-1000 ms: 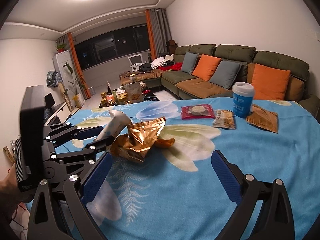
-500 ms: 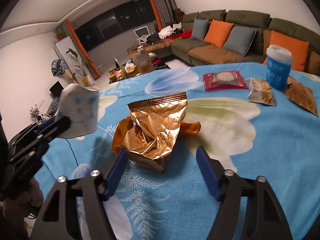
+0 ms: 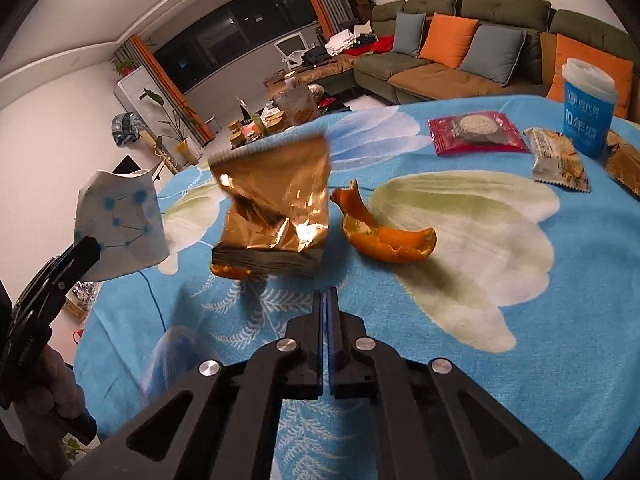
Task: Collect trash
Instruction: 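Grasp the white paper cup with the left gripper while the right gripper grasps the gold foil wrapper, then carry paper cup and gold wrapper to the teal bin and open both grippers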
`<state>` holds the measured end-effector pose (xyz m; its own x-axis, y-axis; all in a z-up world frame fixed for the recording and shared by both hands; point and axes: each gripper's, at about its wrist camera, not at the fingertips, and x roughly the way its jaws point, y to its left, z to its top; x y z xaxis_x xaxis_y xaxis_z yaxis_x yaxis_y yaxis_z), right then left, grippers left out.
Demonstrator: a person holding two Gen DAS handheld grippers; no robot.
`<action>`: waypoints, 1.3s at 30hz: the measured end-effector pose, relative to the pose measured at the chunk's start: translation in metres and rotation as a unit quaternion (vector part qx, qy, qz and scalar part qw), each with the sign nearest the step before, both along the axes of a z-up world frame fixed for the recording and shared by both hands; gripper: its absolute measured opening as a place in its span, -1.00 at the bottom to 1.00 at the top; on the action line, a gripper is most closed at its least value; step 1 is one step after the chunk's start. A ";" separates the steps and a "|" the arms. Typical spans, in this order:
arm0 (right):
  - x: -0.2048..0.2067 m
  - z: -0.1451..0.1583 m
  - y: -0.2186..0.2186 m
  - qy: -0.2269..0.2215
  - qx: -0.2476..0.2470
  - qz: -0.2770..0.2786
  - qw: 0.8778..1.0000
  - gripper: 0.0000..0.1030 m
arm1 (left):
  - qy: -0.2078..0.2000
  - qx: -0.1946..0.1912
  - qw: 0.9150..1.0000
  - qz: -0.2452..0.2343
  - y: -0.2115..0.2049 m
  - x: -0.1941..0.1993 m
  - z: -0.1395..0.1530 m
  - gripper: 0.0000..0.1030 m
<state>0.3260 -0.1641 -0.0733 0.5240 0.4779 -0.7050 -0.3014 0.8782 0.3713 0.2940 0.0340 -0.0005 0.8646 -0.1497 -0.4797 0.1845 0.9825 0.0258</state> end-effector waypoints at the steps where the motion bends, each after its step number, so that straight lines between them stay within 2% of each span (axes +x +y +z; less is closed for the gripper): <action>1: -0.002 0.002 0.001 -0.003 0.000 0.001 1.000 -1.00 | -0.002 -0.001 1.000 0.001 0.001 -0.002 0.001 -0.59; 4: 0.000 0.007 0.003 -0.014 -0.007 0.002 1.000 -0.98 | -0.006 -0.002 1.000 0.004 0.005 -0.006 0.005 -0.59; 8: -0.001 0.027 0.010 -0.047 -0.020 -0.008 0.999 -0.84 | -0.010 -0.003 1.000 0.006 0.008 -0.010 0.008 -0.59; 10: -0.001 0.037 0.023 -0.074 -0.041 -0.001 0.996 -0.40 | -0.011 -0.003 1.000 0.007 0.010 -0.013 0.009 -0.59; 11: -0.002 0.042 0.028 -0.085 -0.046 0.000 0.995 -0.03 | -0.012 -0.003 1.000 0.008 0.011 -0.015 0.010 -0.59; 12: -0.002 0.045 0.034 -0.095 -0.055 0.004 0.994 0.03 | -0.013 -0.003 1.000 0.010 0.013 -0.016 0.010 -0.59; 14: 0.002 0.047 0.048 -0.109 -0.081 0.015 0.991 0.03 | -0.013 -0.006 1.000 0.015 0.017 -0.018 0.011 -0.59; 15: 0.006 0.046 0.052 -0.109 -0.090 0.021 0.990 -0.04 | -0.014 -0.005 1.000 0.017 0.019 -0.020 0.012 -0.59; 18: 0.021 0.034 0.061 -0.087 -0.121 0.035 0.988 -0.53 | -0.017 -0.008 1.000 0.022 0.025 -0.024 0.015 -0.59; 20: 0.025 0.030 0.063 -0.080 -0.131 0.038 0.987 -0.57 | -0.020 -0.009 0.999 0.026 0.030 -0.027 0.017 -0.59; 24: 0.019 0.035 0.064 -0.092 -0.136 0.037 0.986 -0.85 | -0.026 -0.022 0.999 0.040 0.043 -0.034 0.024 -0.59; 31: -0.002 0.064 0.070 -0.133 -0.126 0.035 0.982 -0.88 | -0.042 -0.043 0.995 0.077 0.081 -0.059 0.034 -0.59; 34: -0.020 0.089 0.085 -0.158 -0.110 0.057 0.980 -0.88 | -0.051 -0.048 0.992 0.106 0.106 -0.080 0.038 -0.59; 39: -0.049 0.119 0.131 -0.177 -0.057 0.124 0.975 -0.88 | -0.059 -0.049 0.984 0.160 0.148 -0.118 0.040 -0.59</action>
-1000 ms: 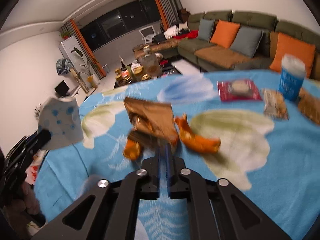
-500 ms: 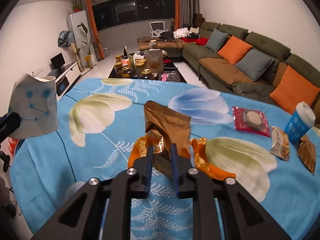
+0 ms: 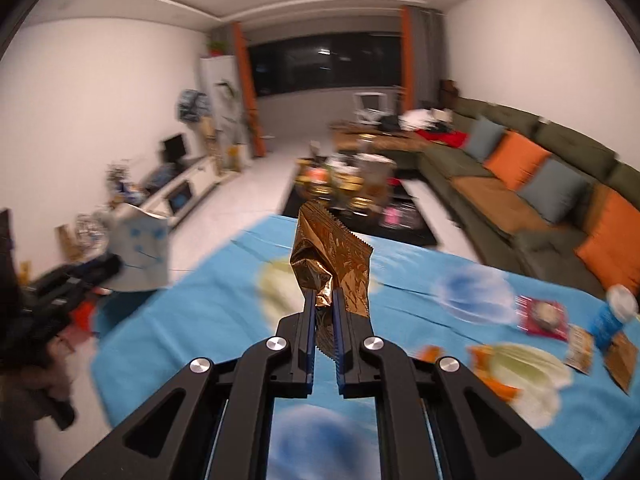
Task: Collect trash
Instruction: 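Carry paper cup and gold wrapper to the teal bin and open both grippers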
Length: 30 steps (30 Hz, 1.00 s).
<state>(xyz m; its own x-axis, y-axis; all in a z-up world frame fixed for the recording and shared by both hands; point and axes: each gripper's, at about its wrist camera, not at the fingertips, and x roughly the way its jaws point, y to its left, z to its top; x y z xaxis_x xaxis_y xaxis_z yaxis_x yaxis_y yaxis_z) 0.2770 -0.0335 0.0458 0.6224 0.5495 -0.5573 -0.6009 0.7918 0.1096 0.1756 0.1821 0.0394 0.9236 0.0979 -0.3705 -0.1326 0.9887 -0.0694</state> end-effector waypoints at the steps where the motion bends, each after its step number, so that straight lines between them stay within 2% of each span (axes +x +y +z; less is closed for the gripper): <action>1: -0.006 0.003 0.016 0.001 0.006 0.022 1.000 -0.88 | 0.000 0.000 1.000 0.010 0.007 -0.006 0.000 -0.59; 7: -0.029 0.006 0.092 0.014 0.020 0.108 0.994 -0.88 | 0.007 -0.004 0.996 0.088 0.071 -0.057 -0.006 -0.59; 13: -0.041 -0.008 0.176 0.055 0.016 0.181 0.982 -0.88 | 0.040 -0.015 0.986 0.163 0.134 -0.101 -0.028 -0.58; 17: -0.047 -0.020 0.228 0.078 -0.004 0.216 0.973 -0.88 | 0.062 -0.024 0.979 0.195 0.168 -0.120 -0.045 -0.58; 23: -0.054 -0.044 0.282 0.107 -0.041 0.235 0.965 -0.88 | 0.096 -0.041 0.972 0.211 0.201 -0.124 -0.075 -0.58; 30: -0.048 -0.066 0.320 0.142 -0.074 0.239 0.958 -0.88 | 0.136 -0.064 0.965 0.213 0.224 -0.101 -0.111 -0.57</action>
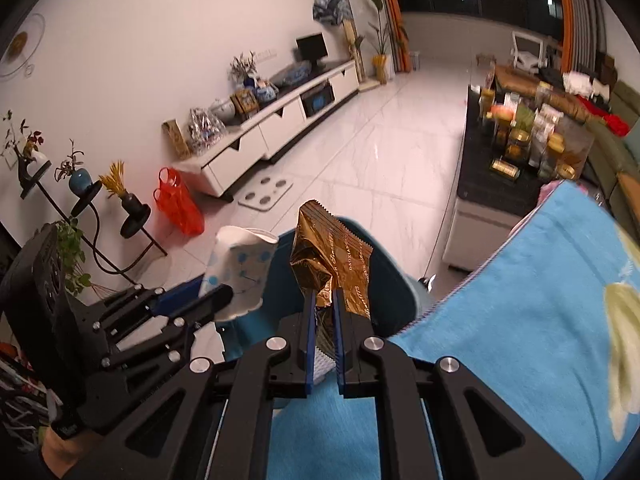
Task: Collect trash
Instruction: 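Carry paper cup and gold wrapper to the teal bin and open both grippers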
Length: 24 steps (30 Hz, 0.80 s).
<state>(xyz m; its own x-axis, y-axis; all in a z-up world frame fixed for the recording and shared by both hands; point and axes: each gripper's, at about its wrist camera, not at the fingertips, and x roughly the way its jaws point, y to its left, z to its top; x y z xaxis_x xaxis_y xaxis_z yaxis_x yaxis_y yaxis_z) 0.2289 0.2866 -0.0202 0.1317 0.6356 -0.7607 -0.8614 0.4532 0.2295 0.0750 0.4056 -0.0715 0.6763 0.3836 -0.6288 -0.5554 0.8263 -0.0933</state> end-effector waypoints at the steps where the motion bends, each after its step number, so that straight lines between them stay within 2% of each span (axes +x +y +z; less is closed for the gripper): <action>1: 0.001 -0.004 0.003 0.003 -0.006 -0.001 1.000 -0.88 | 0.004 -0.003 1.000 0.001 0.001 0.006 -0.004 -0.57; 13: 0.019 -0.047 0.040 0.041 -0.069 -0.010 0.997 -0.87 | 0.046 -0.046 0.998 0.003 0.021 0.060 -0.051 -0.55; 24: 0.026 -0.063 0.058 0.053 -0.096 -0.011 0.994 -0.82 | 0.066 -0.051 0.996 0.003 0.030 0.083 -0.073 -0.54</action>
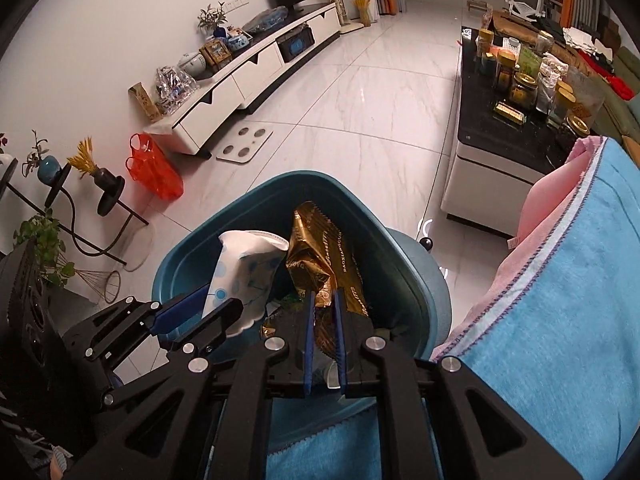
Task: Collect trash
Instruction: 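Carry paper cup and gold wrapper to the teal bin and open both grippers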
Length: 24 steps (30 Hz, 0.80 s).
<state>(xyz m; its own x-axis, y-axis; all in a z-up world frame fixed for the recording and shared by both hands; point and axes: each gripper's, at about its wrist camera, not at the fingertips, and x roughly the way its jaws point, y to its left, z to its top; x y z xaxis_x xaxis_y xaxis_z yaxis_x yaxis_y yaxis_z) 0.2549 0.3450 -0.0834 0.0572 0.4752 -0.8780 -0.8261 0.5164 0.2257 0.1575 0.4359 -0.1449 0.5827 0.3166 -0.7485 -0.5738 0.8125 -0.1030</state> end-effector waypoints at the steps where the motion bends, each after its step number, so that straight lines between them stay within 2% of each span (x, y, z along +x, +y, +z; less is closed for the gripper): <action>1: 0.001 -0.001 0.001 0.001 0.000 -0.001 1.000 -0.77 | 0.002 0.001 1.000 0.000 0.000 0.000 -0.001 -0.53; 2: 0.001 -0.002 0.001 0.003 0.000 -0.002 1.000 -0.75 | 0.003 0.002 1.000 0.000 0.001 0.002 -0.002 -0.52; 4: 0.003 -0.003 0.000 0.005 0.003 -0.009 1.000 -0.55 | 0.006 0.003 1.000 0.002 0.002 0.002 -0.004 -0.52; 7: 0.006 -0.004 -0.002 0.007 0.007 -0.014 1.000 -0.49 | 0.005 0.003 1.000 0.005 0.005 0.001 -0.004 -0.51; 9: 0.008 -0.001 -0.006 0.005 0.017 -0.020 1.000 -0.45 | 0.004 0.005 1.000 0.006 0.004 0.003 -0.002 -0.38; 11: 0.010 0.002 -0.011 0.007 0.026 -0.024 0.999 -0.44 | 0.001 0.007 1.000 0.008 0.004 0.002 0.001 -0.08; 12: 0.011 0.006 -0.014 0.007 0.034 -0.028 0.999 -0.41 | -0.002 0.006 1.000 0.007 0.003 0.003 0.002 -0.05; 14: 0.011 0.014 -0.020 0.005 0.048 -0.031 0.998 -0.33 | -0.001 0.014 1.000 0.008 0.001 0.001 0.005 0.17; 16: 0.010 0.023 -0.029 -0.001 0.062 -0.036 0.997 -0.26 | -0.001 0.024 1.000 0.011 -0.002 0.001 0.010 0.25; 20: 0.009 0.046 -0.055 -0.022 0.096 -0.047 0.994 -0.06 | -0.010 0.041 0.999 0.022 -0.008 -0.006 0.025 0.56; 24: 0.010 0.061 -0.087 -0.048 0.117 -0.061 0.990 0.12 | -0.012 0.065 0.997 0.029 -0.016 -0.012 0.043 0.71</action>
<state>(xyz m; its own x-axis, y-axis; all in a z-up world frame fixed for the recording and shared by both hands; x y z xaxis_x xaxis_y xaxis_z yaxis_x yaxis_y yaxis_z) 0.2647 0.2582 -0.0221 0.2040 0.6501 -0.7320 -0.7844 0.5559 0.2751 0.1456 0.4198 -0.1019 0.5769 0.4445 -0.6853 -0.6193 0.7851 -0.0121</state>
